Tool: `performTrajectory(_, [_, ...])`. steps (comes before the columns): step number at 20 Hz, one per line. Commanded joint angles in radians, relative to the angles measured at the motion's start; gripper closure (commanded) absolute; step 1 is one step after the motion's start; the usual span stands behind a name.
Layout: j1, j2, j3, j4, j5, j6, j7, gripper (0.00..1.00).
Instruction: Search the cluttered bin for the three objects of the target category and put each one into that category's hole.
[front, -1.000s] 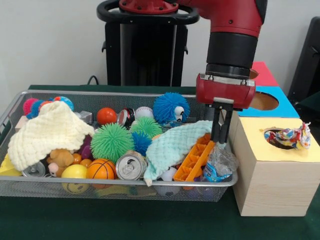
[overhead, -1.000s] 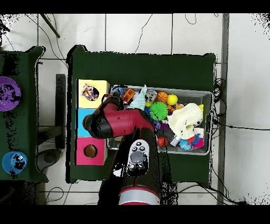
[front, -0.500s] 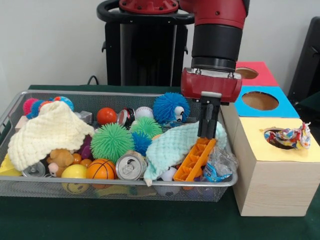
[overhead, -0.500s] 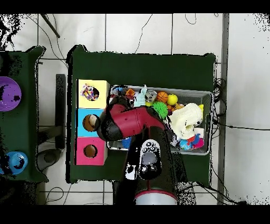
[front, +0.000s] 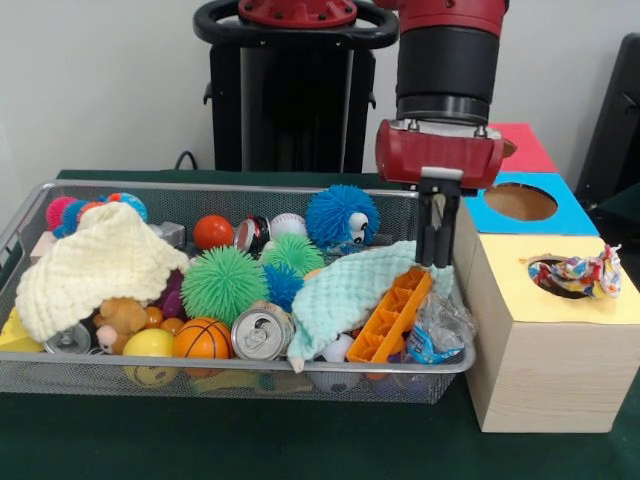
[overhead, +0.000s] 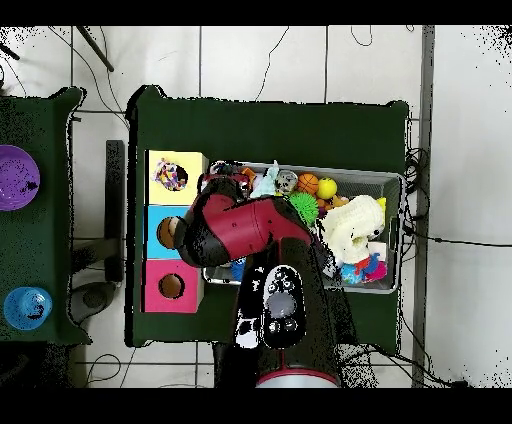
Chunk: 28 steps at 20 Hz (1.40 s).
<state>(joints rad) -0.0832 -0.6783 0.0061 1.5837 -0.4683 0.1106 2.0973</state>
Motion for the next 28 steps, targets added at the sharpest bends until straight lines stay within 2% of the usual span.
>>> performTrajectory(1, [-0.011,-0.033,0.108,0.012,-0.04,0.112,-0.066,1.0])
performTrajectory(14, [0.041,-0.069,0.088,-0.003,0.002,0.217,-0.026,1.0])
performTrajectory(20, [0.102,-0.09,0.05,-0.012,0.022,0.274,0.029,1.0])
performTrajectory(28, [0.22,-0.092,-0.041,-0.004,0.072,0.321,0.164,1.0])
